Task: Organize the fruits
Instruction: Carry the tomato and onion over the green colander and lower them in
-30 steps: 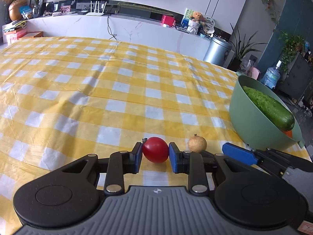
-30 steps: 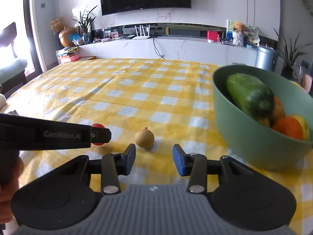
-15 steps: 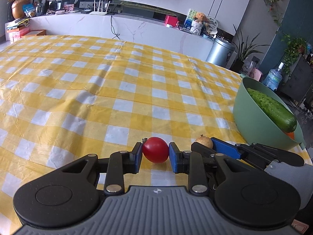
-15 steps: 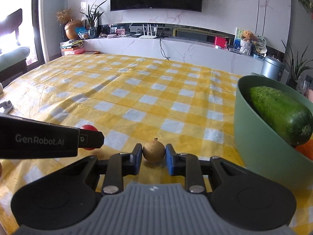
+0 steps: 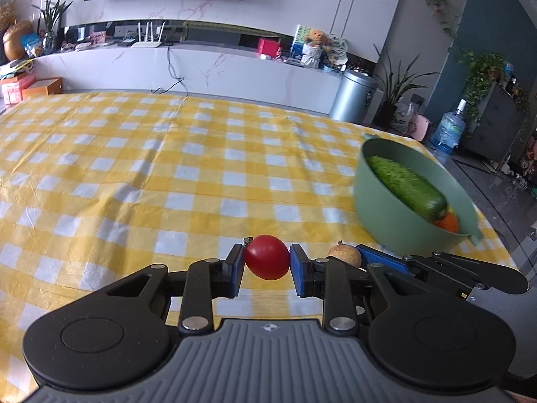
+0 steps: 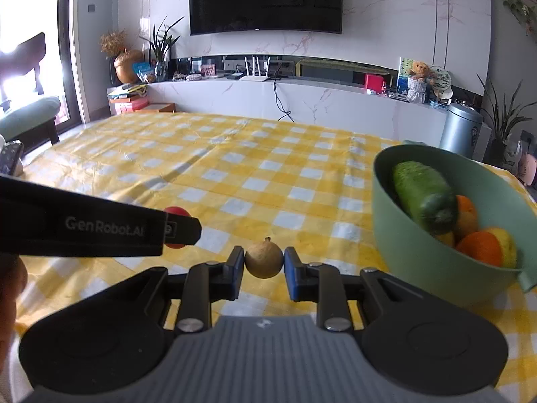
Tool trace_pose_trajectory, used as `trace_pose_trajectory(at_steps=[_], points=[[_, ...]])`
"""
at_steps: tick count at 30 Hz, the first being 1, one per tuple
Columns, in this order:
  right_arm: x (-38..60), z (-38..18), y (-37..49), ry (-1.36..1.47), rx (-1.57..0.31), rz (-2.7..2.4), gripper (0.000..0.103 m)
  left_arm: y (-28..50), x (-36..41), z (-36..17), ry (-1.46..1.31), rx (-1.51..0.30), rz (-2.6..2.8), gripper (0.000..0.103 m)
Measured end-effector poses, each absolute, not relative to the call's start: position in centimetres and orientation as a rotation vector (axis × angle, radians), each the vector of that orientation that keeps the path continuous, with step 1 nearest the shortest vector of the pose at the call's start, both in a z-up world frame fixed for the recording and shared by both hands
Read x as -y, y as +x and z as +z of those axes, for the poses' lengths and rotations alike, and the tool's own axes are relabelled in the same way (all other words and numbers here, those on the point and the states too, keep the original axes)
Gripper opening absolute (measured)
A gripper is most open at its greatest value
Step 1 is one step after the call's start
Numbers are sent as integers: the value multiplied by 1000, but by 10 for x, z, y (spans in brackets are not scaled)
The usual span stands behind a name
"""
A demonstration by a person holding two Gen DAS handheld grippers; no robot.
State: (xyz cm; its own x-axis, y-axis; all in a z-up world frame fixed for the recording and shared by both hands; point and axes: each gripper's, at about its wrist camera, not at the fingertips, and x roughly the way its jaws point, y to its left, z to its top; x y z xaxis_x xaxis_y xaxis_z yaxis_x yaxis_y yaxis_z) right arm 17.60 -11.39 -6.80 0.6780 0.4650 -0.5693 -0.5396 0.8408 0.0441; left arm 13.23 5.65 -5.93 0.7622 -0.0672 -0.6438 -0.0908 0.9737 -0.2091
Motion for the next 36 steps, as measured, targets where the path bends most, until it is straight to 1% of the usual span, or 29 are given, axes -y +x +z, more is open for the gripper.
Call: trace_pose_trajectory(at_steps=[10, 17, 21, 27, 36], points=[[163, -28, 141, -72, -521, 512, 22, 119, -16, -22, -153, -630, -60, 32], [206, -7, 135, -15, -496, 445, 22, 121, 17, -3, -93, -585, -133, 32], [229, 4, 140, -8, -486, 392, 22, 130, 31, 6, -81, -573, -179, 32], [250, 15, 154, -72, -468, 338, 22, 153, 57, 17, -34, -553, -243, 32], [269, 18, 190, -163, -492, 327, 22, 192, 95, 21, 54, -571, -333, 32]])
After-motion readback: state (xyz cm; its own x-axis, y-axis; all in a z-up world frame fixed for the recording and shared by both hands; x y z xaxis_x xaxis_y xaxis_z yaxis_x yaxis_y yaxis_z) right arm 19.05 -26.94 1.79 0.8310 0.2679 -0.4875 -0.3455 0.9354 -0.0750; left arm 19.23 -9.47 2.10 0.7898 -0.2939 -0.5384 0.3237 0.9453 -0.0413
